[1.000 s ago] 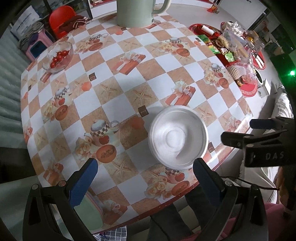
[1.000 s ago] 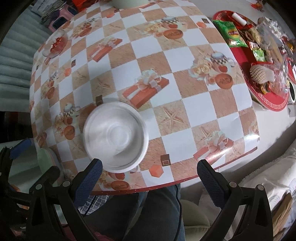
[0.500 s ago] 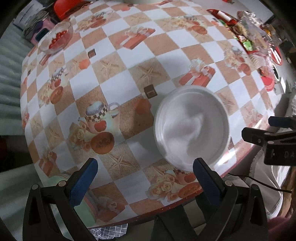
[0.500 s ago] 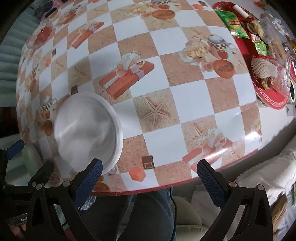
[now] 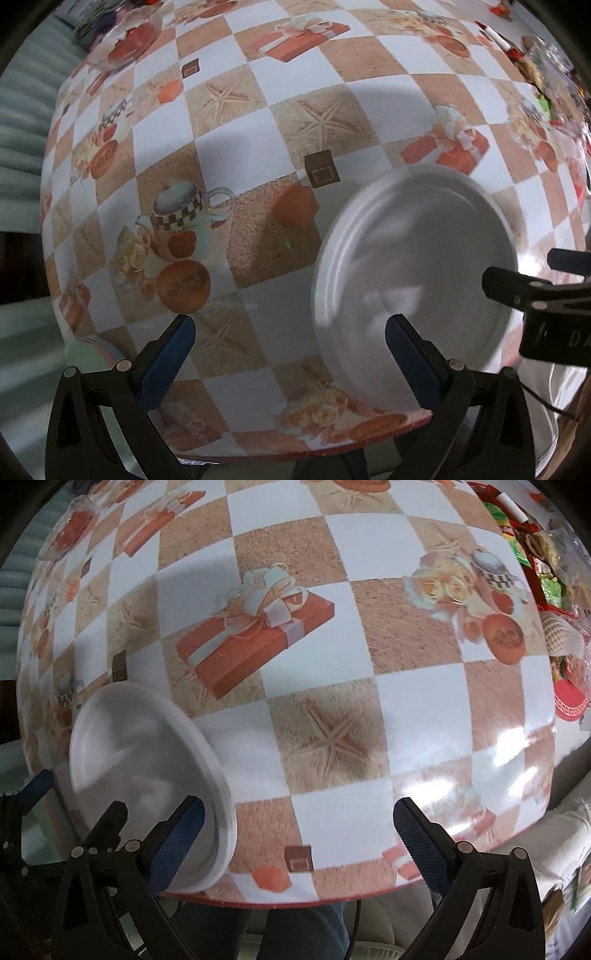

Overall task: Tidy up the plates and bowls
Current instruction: 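Close both grippers on the rim of the bowl stack, then lift the bowl stack with both grippers and carry it to the plate stack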

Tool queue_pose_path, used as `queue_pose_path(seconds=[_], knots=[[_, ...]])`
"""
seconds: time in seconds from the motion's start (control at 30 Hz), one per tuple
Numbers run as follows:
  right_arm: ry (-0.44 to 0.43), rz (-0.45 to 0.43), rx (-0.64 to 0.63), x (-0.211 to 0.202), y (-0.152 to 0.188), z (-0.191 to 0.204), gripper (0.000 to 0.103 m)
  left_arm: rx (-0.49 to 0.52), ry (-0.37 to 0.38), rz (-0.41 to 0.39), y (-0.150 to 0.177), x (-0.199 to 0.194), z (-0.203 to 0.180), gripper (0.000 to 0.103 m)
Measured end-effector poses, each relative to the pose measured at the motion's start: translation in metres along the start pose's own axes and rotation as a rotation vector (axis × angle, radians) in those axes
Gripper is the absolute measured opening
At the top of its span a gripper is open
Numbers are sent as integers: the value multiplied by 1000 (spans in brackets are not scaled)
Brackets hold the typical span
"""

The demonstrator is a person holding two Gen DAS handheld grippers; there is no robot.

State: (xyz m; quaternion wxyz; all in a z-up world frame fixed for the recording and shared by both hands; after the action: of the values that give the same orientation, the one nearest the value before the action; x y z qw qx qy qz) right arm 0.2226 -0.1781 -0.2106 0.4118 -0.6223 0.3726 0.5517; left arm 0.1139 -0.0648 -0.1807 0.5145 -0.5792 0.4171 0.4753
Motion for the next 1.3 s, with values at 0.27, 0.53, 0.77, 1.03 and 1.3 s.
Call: queue_pose_path(seconds=[0.27, 0.53, 0.77, 1.03, 1.3], knots=[[17, 31, -44, 24, -10, 11, 103, -48, 1, 12, 0, 26, 3, 103], [-10, 38, -47, 38, -8, 24, 103, -77, 56, -10, 3, 35, 9, 103], [-13, 31, 0, 38, -3, 9, 103, -176, 159, 29, 18, 47, 38, 103], [-13, 50, -25, 34, -3, 11, 96, -96, 112, 44, 7, 46, 33, 89], [-131, 20, -71, 19, 1, 44, 19, -86, 208, 37, 6, 41, 16, 35]])
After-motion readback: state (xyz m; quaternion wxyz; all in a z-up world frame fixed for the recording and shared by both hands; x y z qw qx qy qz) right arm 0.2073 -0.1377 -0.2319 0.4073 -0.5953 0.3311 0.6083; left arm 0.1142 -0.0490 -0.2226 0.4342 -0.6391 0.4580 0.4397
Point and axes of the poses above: each gripper's, at about its wrist camera, not at the fingertips, and x roughly the way its jaws point, z to its left, y to its underside, the point moved 3 cm from there along x, roughly the way its jaws point, and after that the axes turned 9 degrees about -z, right-handed, at the moved point
